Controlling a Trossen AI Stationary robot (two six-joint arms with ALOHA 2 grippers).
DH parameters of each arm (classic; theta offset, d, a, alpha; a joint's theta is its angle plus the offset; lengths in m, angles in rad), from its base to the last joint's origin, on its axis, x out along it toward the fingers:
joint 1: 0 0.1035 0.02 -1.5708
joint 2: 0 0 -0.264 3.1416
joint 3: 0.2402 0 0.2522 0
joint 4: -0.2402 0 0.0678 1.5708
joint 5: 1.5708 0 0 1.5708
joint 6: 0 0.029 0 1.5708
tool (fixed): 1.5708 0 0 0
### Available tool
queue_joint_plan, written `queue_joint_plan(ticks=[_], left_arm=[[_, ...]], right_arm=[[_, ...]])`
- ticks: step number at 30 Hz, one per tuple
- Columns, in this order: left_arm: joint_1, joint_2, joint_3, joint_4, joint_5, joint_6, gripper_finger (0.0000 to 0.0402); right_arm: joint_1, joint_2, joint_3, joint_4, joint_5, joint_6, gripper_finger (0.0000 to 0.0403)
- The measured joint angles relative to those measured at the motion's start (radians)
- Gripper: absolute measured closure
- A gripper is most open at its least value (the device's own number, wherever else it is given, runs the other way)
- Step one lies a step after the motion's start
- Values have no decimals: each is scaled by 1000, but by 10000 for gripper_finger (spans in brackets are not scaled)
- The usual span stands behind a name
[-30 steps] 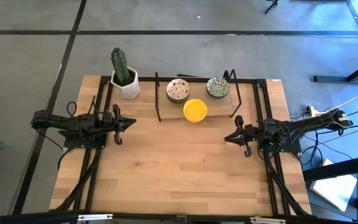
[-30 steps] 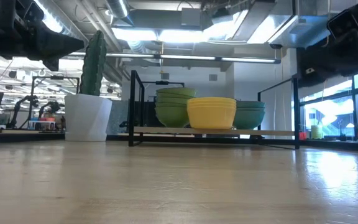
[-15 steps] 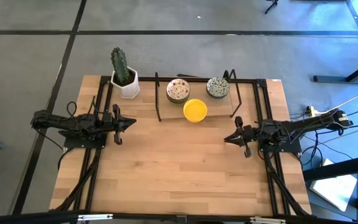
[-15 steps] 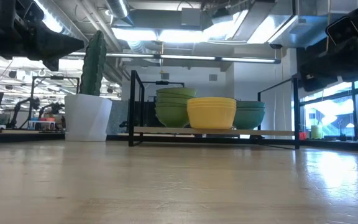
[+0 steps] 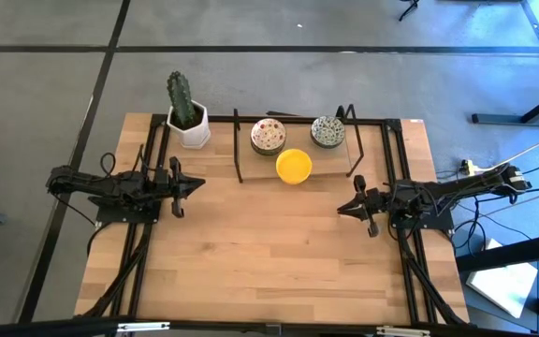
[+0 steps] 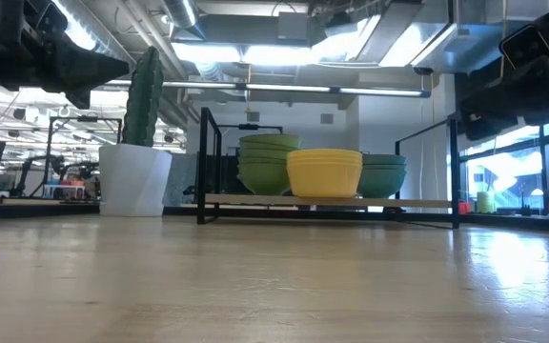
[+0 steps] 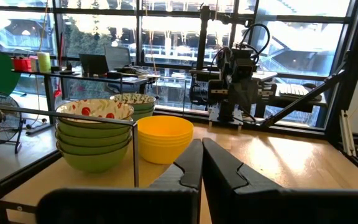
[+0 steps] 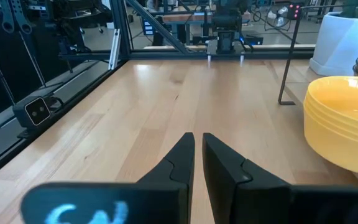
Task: Pick & Place Mini bowls
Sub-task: Return to Home Position
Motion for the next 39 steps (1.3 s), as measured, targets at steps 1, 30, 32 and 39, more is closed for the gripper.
queue_joint_plan(ticks=[1,30,32,39], left_arm=[[0,0,0,0,0,0,397],[0,0,0,0,0,0,397],[0,0,0,0,0,0,398],[0,0,0,0,0,0,397]], right_arm=[[0,0,0,0,0,0,368],[0,0,0,0,0,0,368],[0,0,0,0,0,0,368],[0,0,0,0,0,0,368]])
